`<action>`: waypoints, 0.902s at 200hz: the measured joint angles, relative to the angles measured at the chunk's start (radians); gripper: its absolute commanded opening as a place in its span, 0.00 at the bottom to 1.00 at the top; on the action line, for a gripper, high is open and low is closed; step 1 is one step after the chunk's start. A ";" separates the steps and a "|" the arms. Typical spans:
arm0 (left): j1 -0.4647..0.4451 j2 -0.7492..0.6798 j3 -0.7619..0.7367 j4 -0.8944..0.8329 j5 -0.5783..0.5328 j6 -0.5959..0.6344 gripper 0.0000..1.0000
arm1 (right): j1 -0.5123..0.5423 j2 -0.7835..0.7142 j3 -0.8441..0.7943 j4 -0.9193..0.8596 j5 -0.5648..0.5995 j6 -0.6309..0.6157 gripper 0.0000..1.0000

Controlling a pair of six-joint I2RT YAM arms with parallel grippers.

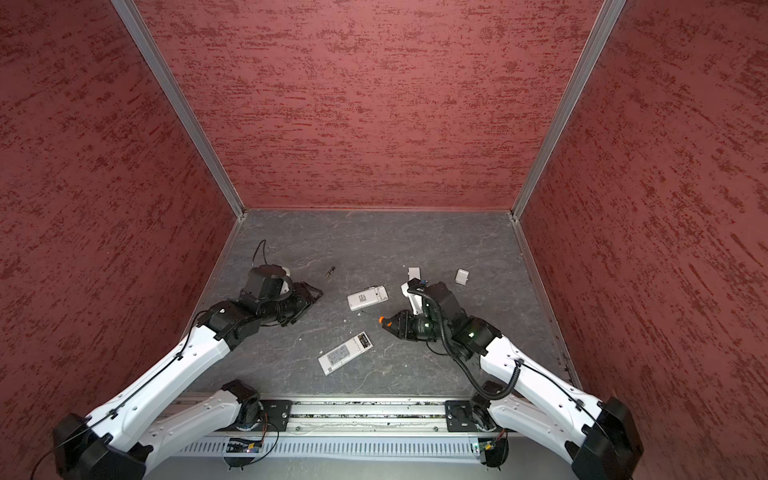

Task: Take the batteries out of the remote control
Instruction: 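Reach the left gripper down to the pink remote and grasp its keypad end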

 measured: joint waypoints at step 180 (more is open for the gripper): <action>-0.531 0.392 0.081 -0.181 -0.248 0.317 0.82 | 0.000 -0.079 0.055 -0.274 0.037 0.054 0.00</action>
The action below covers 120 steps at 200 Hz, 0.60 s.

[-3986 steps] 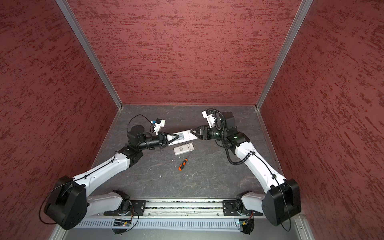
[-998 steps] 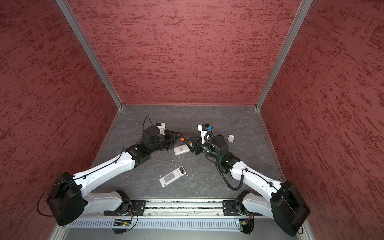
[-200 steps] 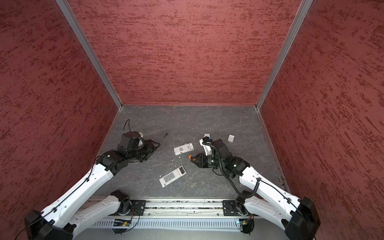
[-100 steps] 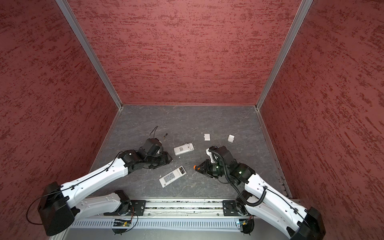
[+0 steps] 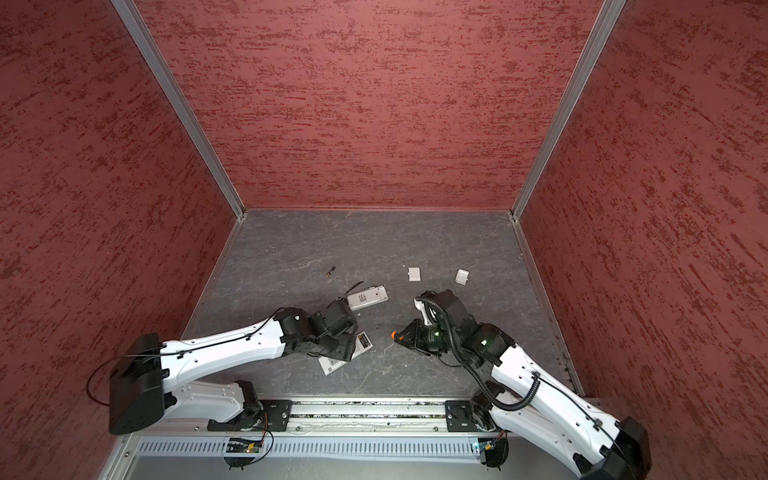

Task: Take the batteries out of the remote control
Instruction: 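Reach the left gripper down to the pink remote and grasp its keypad end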

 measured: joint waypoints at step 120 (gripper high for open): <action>-0.030 0.208 0.038 0.031 -0.033 0.080 0.82 | -0.002 -0.041 0.011 -0.044 0.038 -0.010 0.00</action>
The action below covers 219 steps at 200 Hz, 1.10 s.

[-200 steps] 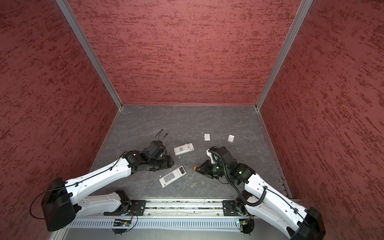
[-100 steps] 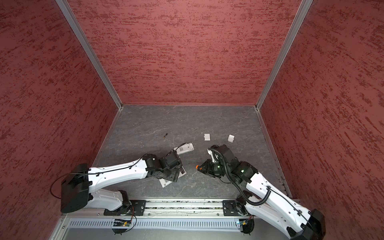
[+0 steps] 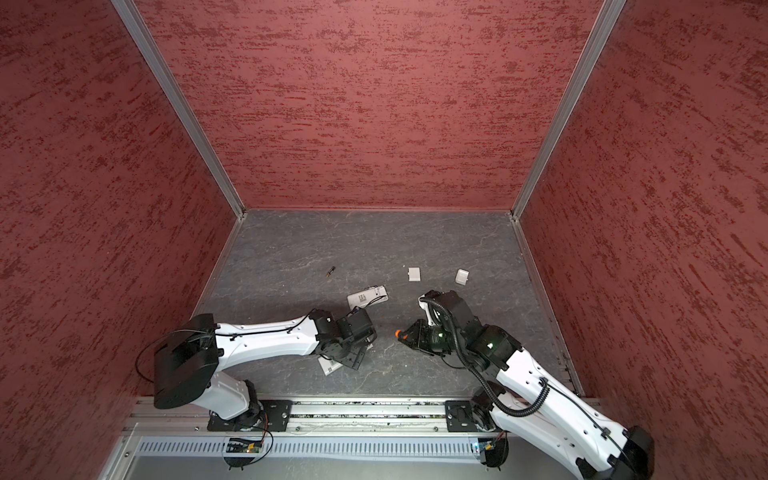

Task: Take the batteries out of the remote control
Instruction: 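Reach the left gripper down to the pink remote and grasp its keypad end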

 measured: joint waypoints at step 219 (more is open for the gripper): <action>0.038 -0.040 -0.120 0.090 0.011 -0.045 0.45 | -0.001 0.080 -0.026 0.093 -0.003 0.001 0.00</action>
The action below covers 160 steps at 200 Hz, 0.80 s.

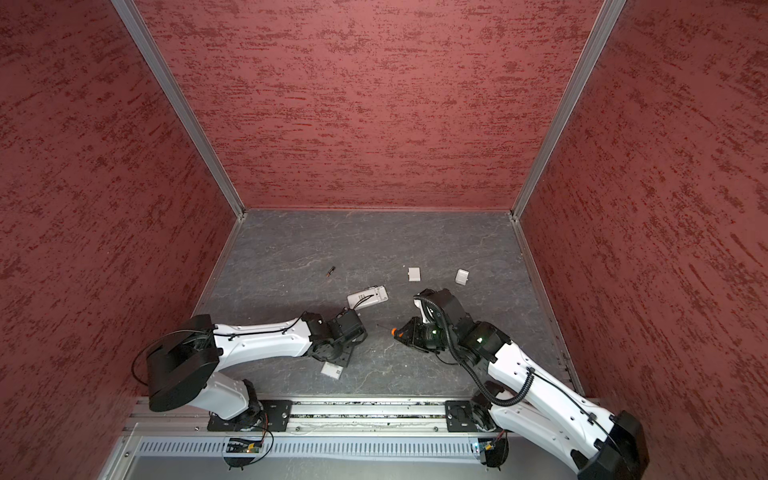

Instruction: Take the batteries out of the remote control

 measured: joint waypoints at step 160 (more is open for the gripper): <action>-0.079 0.200 0.199 0.102 0.016 0.133 0.64 | -0.085 -0.025 -0.048 -0.071 0.037 0.000 0.00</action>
